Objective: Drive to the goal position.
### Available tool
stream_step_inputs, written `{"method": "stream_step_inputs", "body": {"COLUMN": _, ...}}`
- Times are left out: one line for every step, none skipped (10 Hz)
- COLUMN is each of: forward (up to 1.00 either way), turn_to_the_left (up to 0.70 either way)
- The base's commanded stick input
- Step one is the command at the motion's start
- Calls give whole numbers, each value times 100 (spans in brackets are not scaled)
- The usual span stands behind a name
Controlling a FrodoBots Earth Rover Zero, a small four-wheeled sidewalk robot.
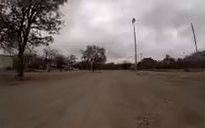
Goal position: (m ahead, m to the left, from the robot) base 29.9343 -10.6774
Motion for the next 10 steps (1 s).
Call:
{"method": "stream_step_inputs", "body": {"forward": 70, "turn_to_the_left": -1}}
{"method": "stream_step_inputs", "body": {"forward": 70, "turn_to_the_left": -1}}
{"method": "stream_step_inputs", "body": {"forward": 70, "turn_to_the_left": -2}}
{"method": "stream_step_inputs", "body": {"forward": 70, "turn_to_the_left": -8}}
{"method": "stream_step_inputs", "body": {"forward": 70, "turn_to_the_left": -23}}
{"method": "stream_step_inputs", "body": {"forward": 70, "turn_to_the_left": -18}}
{"method": "stream_step_inputs", "body": {"forward": 70, "turn_to_the_left": -1}}
{"method": "stream_step_inputs", "body": {"forward": 70, "turn_to_the_left": -1}}
{"method": "stream_step_inputs", "body": {"forward": 70, "turn_to_the_left": -1}}
{"method": "stream_step_inputs", "body": {"forward": 70, "turn_to_the_left": -1}}
